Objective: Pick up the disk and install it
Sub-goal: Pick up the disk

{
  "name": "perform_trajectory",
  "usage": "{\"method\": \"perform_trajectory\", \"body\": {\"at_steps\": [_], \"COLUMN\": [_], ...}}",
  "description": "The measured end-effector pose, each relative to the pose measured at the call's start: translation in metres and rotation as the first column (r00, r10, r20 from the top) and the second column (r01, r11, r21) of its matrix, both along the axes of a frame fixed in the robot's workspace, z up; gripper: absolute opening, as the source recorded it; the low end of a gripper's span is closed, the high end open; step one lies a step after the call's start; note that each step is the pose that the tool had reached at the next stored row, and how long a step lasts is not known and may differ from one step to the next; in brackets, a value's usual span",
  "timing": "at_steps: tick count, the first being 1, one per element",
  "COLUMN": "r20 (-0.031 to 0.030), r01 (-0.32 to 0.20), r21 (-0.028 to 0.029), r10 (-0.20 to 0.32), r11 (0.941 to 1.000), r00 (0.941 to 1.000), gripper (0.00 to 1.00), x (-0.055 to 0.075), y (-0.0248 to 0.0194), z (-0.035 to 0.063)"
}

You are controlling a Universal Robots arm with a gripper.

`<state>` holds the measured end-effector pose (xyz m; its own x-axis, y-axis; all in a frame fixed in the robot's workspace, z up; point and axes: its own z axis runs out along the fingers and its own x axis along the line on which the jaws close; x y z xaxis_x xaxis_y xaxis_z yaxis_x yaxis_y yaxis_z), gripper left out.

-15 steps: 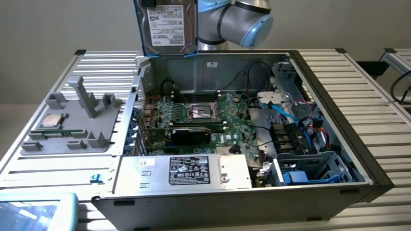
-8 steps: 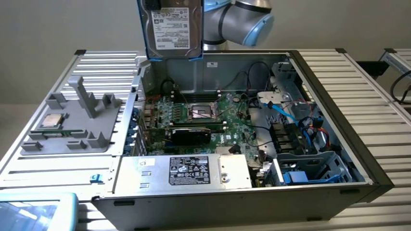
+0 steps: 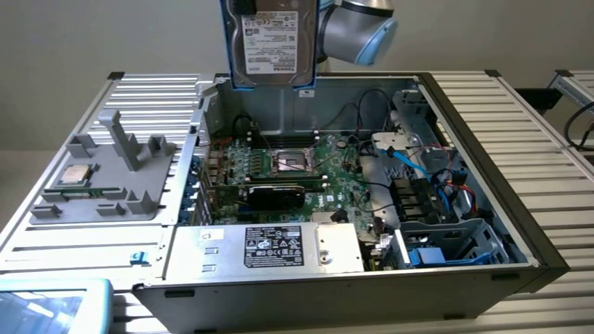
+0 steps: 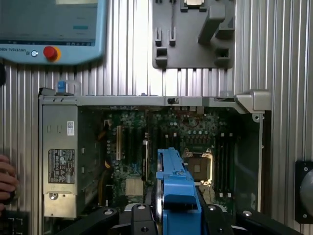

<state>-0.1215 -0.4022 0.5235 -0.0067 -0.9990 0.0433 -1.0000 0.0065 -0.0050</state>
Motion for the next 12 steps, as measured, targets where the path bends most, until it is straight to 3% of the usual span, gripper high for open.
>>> {"method": "perform_trajectory", "body": {"at_steps": [12], "r20": [-0.0008], "r01": [0.0], "r21": [-0.0001], "r10": [0.0], "r11": [1.0], "r00": [1.0], "gripper": [0.37], "x": [0.048], "y": [-0.0158], "z": [0.0072]}}
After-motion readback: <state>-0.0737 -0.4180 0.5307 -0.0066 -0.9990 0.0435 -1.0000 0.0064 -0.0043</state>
